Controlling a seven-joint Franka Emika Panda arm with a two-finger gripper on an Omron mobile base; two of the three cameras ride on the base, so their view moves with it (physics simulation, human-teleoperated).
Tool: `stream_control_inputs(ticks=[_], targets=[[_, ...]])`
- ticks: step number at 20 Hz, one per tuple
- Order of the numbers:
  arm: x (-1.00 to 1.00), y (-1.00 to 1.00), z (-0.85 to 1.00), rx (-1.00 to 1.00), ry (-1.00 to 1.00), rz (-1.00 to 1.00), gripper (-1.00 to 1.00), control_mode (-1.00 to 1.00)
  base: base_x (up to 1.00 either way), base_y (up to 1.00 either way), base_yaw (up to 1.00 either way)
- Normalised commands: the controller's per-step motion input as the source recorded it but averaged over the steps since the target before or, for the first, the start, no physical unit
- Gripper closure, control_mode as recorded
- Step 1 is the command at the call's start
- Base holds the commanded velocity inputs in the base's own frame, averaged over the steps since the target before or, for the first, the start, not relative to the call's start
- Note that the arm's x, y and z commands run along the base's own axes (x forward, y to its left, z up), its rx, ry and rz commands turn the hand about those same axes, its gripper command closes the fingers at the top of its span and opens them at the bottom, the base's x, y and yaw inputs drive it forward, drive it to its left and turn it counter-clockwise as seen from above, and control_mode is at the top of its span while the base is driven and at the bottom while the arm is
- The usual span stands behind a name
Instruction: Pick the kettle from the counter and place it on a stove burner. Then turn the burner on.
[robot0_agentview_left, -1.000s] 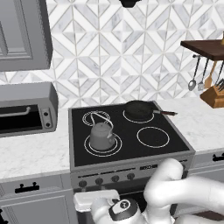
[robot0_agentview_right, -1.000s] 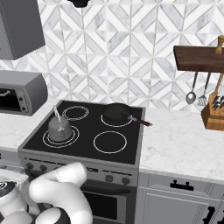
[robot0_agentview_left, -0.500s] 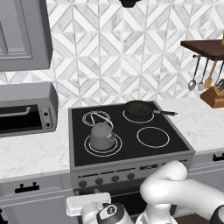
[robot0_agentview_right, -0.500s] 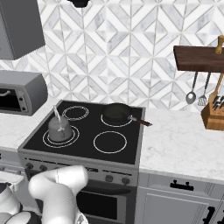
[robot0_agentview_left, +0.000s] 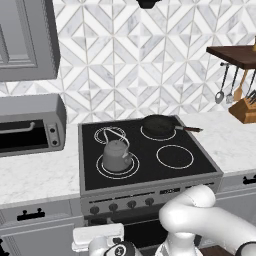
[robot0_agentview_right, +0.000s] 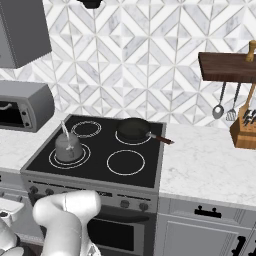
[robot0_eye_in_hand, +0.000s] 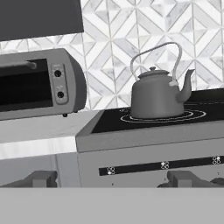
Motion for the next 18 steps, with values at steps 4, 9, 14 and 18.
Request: stream_control_inputs(ticks=[4, 9, 14, 18], targets=[[0.01, -0.17, 0.00, 0.00, -0.07, -0.02, -1.00, -1.00, 0.00, 0.00, 0.00], [0.10, -0.18, 0.00, 0.00, -0.06, 0.00, -1.00, -1.00, 0.00, 0.00, 0.00], [0.19, -0.15, 0.00, 0.00, -0.03, 0.00, -1.00, -1.00, 0.00, 0.00, 0.00], [0.26, -0.01, -0.03, 0.00, -0.01, 0.00, -1.00, -1.00, 0.00, 0.00, 0.00]])
